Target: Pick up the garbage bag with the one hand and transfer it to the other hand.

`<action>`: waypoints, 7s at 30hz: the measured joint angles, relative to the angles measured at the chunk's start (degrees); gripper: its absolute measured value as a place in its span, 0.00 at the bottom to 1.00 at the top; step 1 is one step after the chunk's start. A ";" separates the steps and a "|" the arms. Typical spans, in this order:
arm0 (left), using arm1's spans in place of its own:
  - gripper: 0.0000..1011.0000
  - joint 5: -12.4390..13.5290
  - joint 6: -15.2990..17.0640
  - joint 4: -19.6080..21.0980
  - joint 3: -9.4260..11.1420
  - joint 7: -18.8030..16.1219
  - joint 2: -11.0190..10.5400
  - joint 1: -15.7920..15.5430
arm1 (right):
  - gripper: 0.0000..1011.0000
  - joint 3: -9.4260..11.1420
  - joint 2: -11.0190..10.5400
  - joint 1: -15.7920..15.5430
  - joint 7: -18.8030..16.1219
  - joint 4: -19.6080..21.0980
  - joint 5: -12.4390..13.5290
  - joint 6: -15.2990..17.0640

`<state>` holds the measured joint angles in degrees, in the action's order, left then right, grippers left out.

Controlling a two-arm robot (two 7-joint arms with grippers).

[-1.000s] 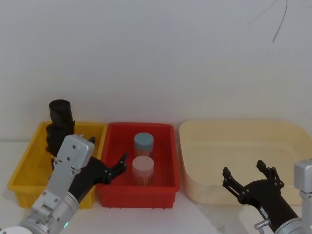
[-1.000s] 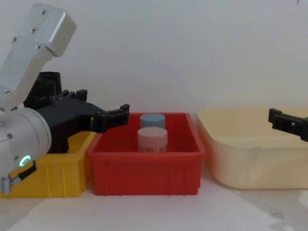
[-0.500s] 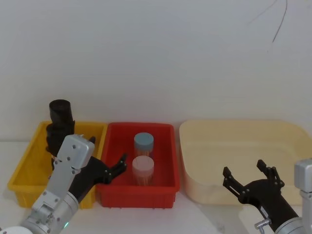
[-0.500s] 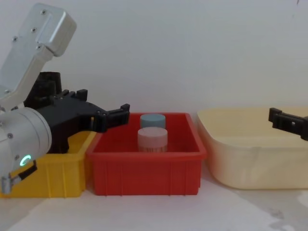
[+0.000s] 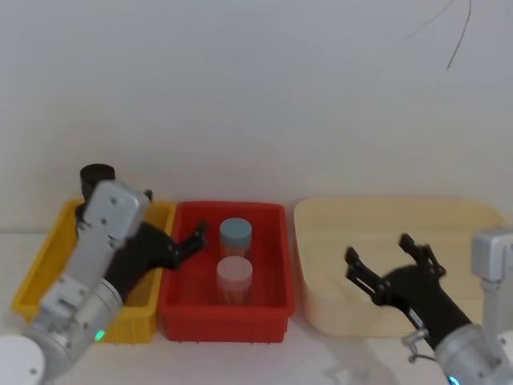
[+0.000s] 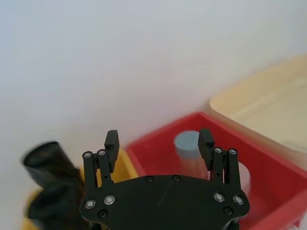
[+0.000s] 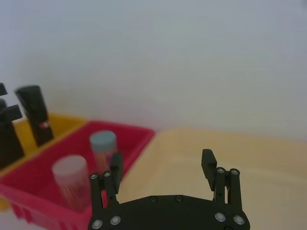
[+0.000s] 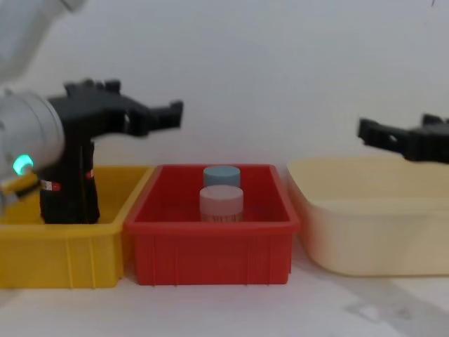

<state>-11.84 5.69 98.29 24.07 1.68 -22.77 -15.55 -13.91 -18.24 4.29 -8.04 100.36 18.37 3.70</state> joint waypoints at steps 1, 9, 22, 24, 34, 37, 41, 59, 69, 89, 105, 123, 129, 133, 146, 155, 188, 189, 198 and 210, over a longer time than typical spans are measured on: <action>0.99 -0.43 0.95 1.07 -0.76 0.27 -0.54 -0.01 | 0.99 -0.58 0.49 1.11 -0.61 -0.24 0.11 0.18; 0.99 -2.82 4.29 6.63 -6.68 1.40 -4.37 1.71 | 0.99 -3.95 3.35 6.90 -3.33 -2.40 0.05 1.22; 0.99 -8.88 6.46 11.72 -21.17 5.22 -11.31 10.63 | 0.99 -11.04 9.09 17.24 -7.12 -9.51 -2.47 4.79; 0.99 -10.25 6.57 11.73 -23.95 6.40 -12.30 12.43 | 0.99 -12.00 9.73 18.56 -7.53 -10.51 -2.93 5.62; 0.99 -15.73 6.85 8.51 -29.81 12.21 -14.98 14.97 | 0.99 -14.32 11.24 22.44 -8.92 -13.75 -4.41 9.58; 0.99 -16.76 6.68 7.01 -29.85 14.04 -15.56 14.34 | 0.99 -14.59 11.44 23.04 -9.22 -14.33 -4.60 10.57; 0.99 -17.67 6.30 5.26 -29.12 16.04 -16.05 13.03 | 0.99 -14.78 11.56 23.51 -9.55 -14.75 -4.63 11.73; 0.99 -20.34 5.21 -1.96 -22.86 23.89 -16.64 6.71 | 0.99 -15.37 11.06 23.97 -11.39 -14.93 -2.95 16.26; 0.99 -19.91 5.28 -5.75 -18.66 25.14 -15.47 2.12 | 0.99 -15.59 10.57 24.43 -11.92 -16.01 -2.07 17.32; 0.99 -18.10 5.87 -11.35 -11.35 27.26 -13.27 -4.74 | 0.99 -15.20 9.02 24.90 -12.33 -17.15 -0.69 17.79; 0.99 -16.12 6.98 -14.42 -7.83 25.94 -12.07 -7.51 | 0.99 -14.77 7.65 24.52 -12.28 -17.13 0.43 18.13; 0.99 -15.88 7.12 -17.30 -4.88 28.43 -11.22 -9.99 | 0.99 -15.88 6.19 24.90 -13.27 -17.69 1.36 19.40; 0.99 -15.84 7.14 -17.67 -4.52 28.71 -11.12 -10.31 | 0.99 -17.03 6.06 26.35 -14.19 -19.61 1.20 19.56; 0.99 -15.82 7.14 -17.82 -4.36 28.85 -11.08 -10.45 | 0.99 -17.61 6.09 27.46 -14.79 -20.99 0.93 19.55; 0.99 -15.83 7.14 -18.10 -4.08 29.09 -11.01 -10.67 | 0.99 -19.33 6.49 30.79 -16.64 -25.86 0.01 19.58; 0.99 -15.83 7.14 -18.16 -4.00 29.14 -10.97 -10.73 | 0.99 -20.29 6.30 32.02 -17.96 -27.55 -0.16 20.73; 0.52 -15.83 7.14 -18.20 -3.94 29.19 -10.96 -10.78 | 0.64 -21.56 5.53 32.76 -19.33 -28.57 -0.14 21.92; 0.51 -15.83 7.14 -18.20 -3.94 29.19 -10.97 -10.78 | 0.64 -21.57 5.53 32.77 -19.34 -28.58 -0.14 21.93; 0.45 -15.83 7.13 -18.20 -3.94 29.19 -10.96 -10.78 | 0.64 -21.63 5.49 32.82 -19.40 -28.62 -0.14 21.96; 0.41 -15.83 7.14 -18.20 -3.94 29.19 -10.96 -10.78 | 0.64 -21.65 5.45 32.82 -19.42 -28.65 -0.13 21.99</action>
<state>-27.67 12.83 80.08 20.13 30.87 -33.74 -26.33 -35.56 -12.79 37.11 -27.46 71.70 18.24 25.69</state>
